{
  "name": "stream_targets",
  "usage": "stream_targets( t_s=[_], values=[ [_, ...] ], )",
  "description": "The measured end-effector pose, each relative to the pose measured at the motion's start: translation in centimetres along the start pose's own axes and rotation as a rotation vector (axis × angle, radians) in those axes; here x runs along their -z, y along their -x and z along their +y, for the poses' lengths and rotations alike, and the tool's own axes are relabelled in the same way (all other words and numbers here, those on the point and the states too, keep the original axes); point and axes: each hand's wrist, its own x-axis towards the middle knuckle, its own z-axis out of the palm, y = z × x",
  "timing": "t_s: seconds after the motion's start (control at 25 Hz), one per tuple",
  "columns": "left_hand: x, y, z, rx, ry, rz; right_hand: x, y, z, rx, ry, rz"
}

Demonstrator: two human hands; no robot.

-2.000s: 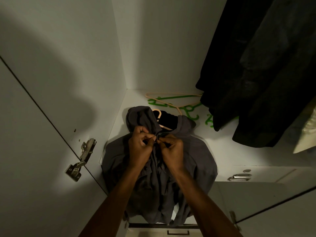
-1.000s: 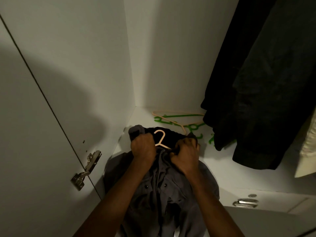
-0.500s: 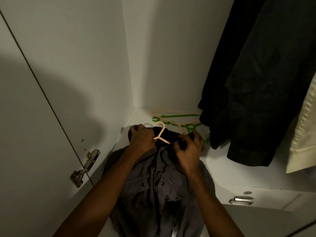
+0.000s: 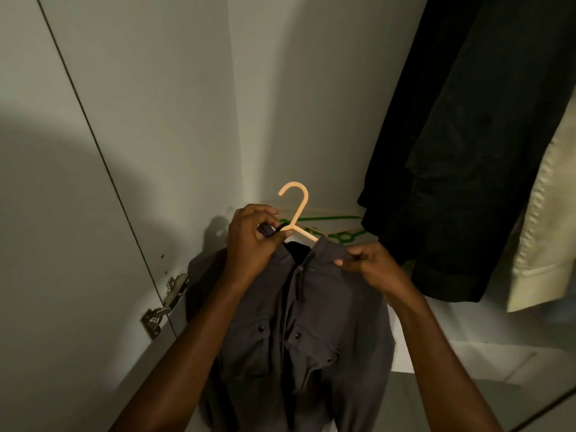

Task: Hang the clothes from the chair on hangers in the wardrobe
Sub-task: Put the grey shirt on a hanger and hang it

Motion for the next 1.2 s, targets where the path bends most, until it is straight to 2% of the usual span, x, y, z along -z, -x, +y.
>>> stream_targets(
  t_s=[0.16,0.24,0.32,0.4,0.44,0.48,0.52,0.68,0.84,0.96,1.04,1.2],
  values=[
    [1.9,-1.5,2.3,0.036,0.085,-0.017,0.2,0.6,-3.0,0.22,-0.05,0.122],
    [4.3,-2.0,2.8,0.067,-0.033,-0.014,1.1,1.3,-4.8,0.268,-0.022,0.166],
    [7.1,-1.8,3.1,0.171,-0.246,-0.021,2.3,2.4,-6.8,0.31,0.012,0.213],
    [8.8,-0.6,3.4,0.326,-0.358,-0.225,3.5,3.8,-9.0,0.334,0.058,0.248],
    [8.9,0.1,3.1,0.355,-0.323,-0.345,4.3,4.5,-9.9,0.345,0.083,0.262],
    [8.7,0.8,2.7,0.316,-0.261,-0.408,5.0,5.2,-10.8,0.352,0.104,0.272],
    [8.5,1.1,2.4,0.235,-0.2,-0.407,5.6,5.9,-11.7,0.358,0.114,0.281],
    [8.8,-0.7,3.8,-0.076,0.005,-0.27,7.9,8.4,-14.2,0.356,0.12,0.359],
    [10.6,-3.8,7.4,-0.407,-0.062,-0.229,10.0,10.3,-16.3,0.424,0.167,0.404],
    [11.3,-6.3,10.4,-0.582,-0.175,-0.177,12.2,11.9,-17.9,0.469,0.174,0.341],
    [11.2,-8.0,12.4,-0.644,-0.25,-0.148,13.3,12.3,-18.7,0.471,0.142,0.311],
    [9.7,-9.9,14.4,-0.634,-0.355,-0.134,13.6,13.0,-18.9,0.476,0.07,0.27]
  ],
)
